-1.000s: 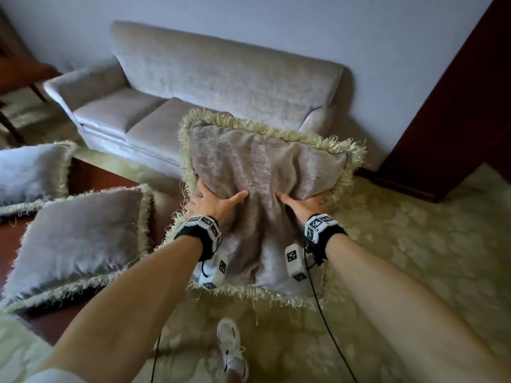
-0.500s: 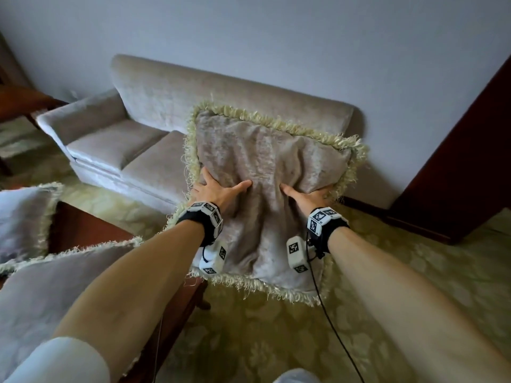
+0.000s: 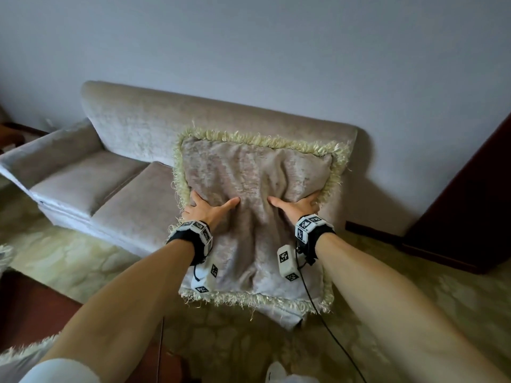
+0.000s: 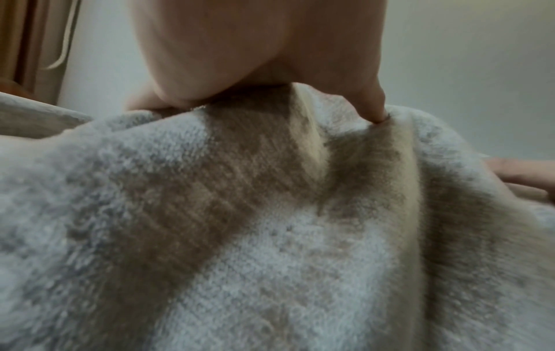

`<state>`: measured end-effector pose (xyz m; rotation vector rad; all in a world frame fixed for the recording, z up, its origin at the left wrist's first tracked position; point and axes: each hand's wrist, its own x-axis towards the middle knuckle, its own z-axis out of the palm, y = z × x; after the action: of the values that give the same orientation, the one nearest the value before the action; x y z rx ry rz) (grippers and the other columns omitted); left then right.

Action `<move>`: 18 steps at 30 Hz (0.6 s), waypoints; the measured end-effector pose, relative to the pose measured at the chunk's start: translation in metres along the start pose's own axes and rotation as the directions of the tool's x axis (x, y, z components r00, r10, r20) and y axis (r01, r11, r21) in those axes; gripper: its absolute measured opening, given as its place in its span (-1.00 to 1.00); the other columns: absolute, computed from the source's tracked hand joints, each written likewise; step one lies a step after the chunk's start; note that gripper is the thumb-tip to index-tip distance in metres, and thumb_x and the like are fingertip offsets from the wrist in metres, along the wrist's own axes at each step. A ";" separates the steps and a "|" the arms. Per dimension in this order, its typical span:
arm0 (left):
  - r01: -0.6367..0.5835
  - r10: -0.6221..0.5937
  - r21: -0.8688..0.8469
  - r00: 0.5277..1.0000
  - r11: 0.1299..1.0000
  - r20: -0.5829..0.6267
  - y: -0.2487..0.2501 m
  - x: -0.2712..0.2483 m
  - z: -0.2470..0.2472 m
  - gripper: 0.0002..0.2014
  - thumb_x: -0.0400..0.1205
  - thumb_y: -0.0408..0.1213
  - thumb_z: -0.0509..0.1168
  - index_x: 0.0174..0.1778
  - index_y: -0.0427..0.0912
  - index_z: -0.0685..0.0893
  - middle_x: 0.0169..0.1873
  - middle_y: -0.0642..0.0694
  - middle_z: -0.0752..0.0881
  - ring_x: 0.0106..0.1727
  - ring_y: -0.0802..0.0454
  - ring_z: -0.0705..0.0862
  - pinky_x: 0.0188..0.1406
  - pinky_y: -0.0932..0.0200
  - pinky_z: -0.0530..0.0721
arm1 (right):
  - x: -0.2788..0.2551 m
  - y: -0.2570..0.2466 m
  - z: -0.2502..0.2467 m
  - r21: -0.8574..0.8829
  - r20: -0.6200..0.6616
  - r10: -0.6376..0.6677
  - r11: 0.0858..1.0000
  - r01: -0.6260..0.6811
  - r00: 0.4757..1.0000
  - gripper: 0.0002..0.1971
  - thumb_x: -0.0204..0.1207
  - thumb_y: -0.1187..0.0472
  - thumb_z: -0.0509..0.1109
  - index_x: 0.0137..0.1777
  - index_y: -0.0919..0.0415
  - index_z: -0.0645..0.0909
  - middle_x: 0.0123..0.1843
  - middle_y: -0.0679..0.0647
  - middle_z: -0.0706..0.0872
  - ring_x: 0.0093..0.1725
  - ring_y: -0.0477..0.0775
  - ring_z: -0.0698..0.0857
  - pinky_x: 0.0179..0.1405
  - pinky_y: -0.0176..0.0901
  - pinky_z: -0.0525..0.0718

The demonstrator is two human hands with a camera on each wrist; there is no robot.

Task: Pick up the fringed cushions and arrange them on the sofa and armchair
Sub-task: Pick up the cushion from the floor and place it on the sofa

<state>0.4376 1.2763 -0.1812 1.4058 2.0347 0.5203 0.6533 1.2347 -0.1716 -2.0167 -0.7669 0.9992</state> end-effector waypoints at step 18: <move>0.110 -0.060 -0.217 0.972 0.970 0.225 0.085 0.265 0.071 0.52 -0.05 0.68 0.31 0.71 -0.10 -0.13 0.54 -0.37 0.38 0.49 -0.38 0.43 0.51 -0.28 0.38 | 0.239 -0.133 0.072 -0.206 -0.107 0.012 0.978 -0.034 0.994 0.50 0.08 -0.23 0.73 0.70 0.02 -0.39 0.70 0.34 0.04 0.66 0.42 0.15 0.57 0.45 0.23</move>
<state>0.4769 1.5531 -0.2486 1.1774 1.7902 0.5211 0.6926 1.5147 -0.1863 -2.2426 -0.8212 0.8461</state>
